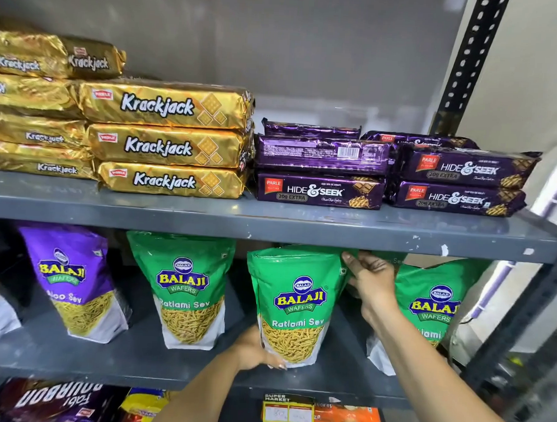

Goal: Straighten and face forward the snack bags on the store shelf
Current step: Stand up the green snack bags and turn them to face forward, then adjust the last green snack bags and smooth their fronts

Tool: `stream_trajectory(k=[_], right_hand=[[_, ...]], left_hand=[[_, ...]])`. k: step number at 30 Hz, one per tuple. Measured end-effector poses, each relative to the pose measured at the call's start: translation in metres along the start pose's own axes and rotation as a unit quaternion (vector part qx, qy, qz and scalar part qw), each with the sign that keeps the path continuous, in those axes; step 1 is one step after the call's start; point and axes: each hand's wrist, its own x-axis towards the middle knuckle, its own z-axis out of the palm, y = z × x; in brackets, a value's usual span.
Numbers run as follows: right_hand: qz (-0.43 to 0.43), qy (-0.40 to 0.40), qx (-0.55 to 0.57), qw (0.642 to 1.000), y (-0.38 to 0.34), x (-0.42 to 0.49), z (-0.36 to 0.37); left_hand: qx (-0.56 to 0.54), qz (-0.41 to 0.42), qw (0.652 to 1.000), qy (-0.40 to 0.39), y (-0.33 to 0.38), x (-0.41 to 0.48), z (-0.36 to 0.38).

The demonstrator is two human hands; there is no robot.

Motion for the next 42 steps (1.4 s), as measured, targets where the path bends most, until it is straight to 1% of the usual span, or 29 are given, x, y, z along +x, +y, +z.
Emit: stream_trajectory(k=[3, 7, 9, 10, 11, 12, 13, 14, 15, 16, 17, 18, 19, 21, 22, 23, 25, 26, 28, 30, 32, 35, 39, 42], right_hand=[[-0.003, 0.019, 0.006, 1.0, 0.001, -0.002, -0.002], [-0.021, 0.005, -0.014, 1.0, -0.002, -0.009, 0.0], [-0.055, 0.002, -0.045, 0.997, -0.001, -0.015, -0.003], [-0.068, -0.003, -0.063, 0.996, 0.003, -0.021, -0.009], [-0.08, -0.007, -0.08, 0.994, 0.01, -0.03, -0.017], [-0.097, 0.002, -0.094, 0.991, 0.02, -0.042, -0.029], [-0.122, 0.026, -0.11, 0.986, 0.034, -0.055, -0.045], [-0.156, 0.068, -0.132, 0.976, 0.048, -0.068, -0.064], [-0.192, 0.115, -0.164, 0.961, 0.061, -0.077, -0.084], [-0.216, 0.154, -0.204, 0.942, 0.073, -0.082, -0.104], [-0.222, 0.184, -0.251, 0.924, 0.085, -0.083, -0.123], [-0.204, 0.201, -0.3, 0.91, 0.097, -0.079, -0.139], [-0.169, 0.201, -0.339, 0.903, 0.106, -0.073, -0.154], [-0.074, 0.182, -0.356, 0.914, 0.117, -0.059, -0.166], [-0.04, 0.167, -0.346, 0.922, 0.118, -0.052, -0.168], [-0.026, 0.148, -0.325, 0.934, 0.12, -0.045, -0.165], [-0.034, 0.131, -0.274, 0.952, 0.124, -0.033, -0.164], [-0.044, 0.139, -0.266, 0.953, 0.127, -0.03, -0.163], [-0.048, 0.169, -0.268, 0.947, 0.134, -0.026, -0.162], [-0.04, 0.196, -0.278, 0.94, 0.139, -0.029, -0.156], [-0.045, 0.22, -0.297, 0.928, 0.142, -0.033, -0.15], [-0.05, 0.242, -0.323, 0.914, 0.144, -0.036, -0.141], [-0.044, 0.244, -0.371, 0.895, 0.146, -0.039, -0.14], [-0.043, 0.225, -0.378, 0.897, 0.146, -0.039, -0.141]], left_hand=[[0.009, -0.002, 1.0, -0.016, 0.002, 0.002, -0.004], [0.021, 0.005, 0.999, -0.04, 0.005, 0.003, -0.009], [-0.02, 0.033, 0.999, -0.034, 0.003, 0.002, -0.006], [-0.059, 0.055, 0.997, -0.011, 0.0, -0.001, -0.001], [-0.095, 0.075, 0.992, 0.036, -0.003, -0.008, 0.005], [-0.112, 0.097, 0.983, 0.11, -0.008, -0.017, 0.014], [-0.102, 0.108, 0.967, 0.206, -0.015, -0.028, 0.028], [-0.069, 0.104, 0.943, 0.309, -0.022, -0.039, 0.046], [-0.027, 0.112, 0.908, 0.402, -0.026, -0.052, 0.067], [0.002, 0.141, 0.882, 0.449, -0.026, -0.065, 0.088], [0.009, 0.193, 0.873, 0.449, -0.018, -0.077, 0.111], [0.001, 0.255, 0.875, 0.411, -0.005, -0.083, 0.13], [-0.027, 0.297, 0.89, 0.346, 0.014, -0.086, 0.147], [-0.069, 0.33, 0.91, 0.241, 0.059, -0.076, 0.162], [-0.083, 0.319, 0.919, 0.217, 0.085, -0.065, 0.165], [-0.099, 0.292, 0.929, 0.206, 0.11, -0.051, 0.163], [-0.147, 0.2, 0.955, 0.162, 0.157, -0.019, 0.161], [-0.155, 0.155, 0.966, 0.134, 0.175, -0.003, 0.157], [-0.165, 0.104, 0.977, 0.082, 0.196, 0.022, 0.153], [-0.153, 0.096, 0.981, 0.068, 0.2, 0.033, 0.148], [-0.126, 0.103, 0.984, 0.078, 0.195, 0.041, 0.144], [-0.139, 0.112, 0.982, 0.06, 0.191, 0.054, 0.138], [-0.159, 0.11, 0.98, 0.038, 0.188, 0.057, 0.137], [-0.177, 0.101, 0.979, 0.03, 0.192, 0.049, 0.134]])
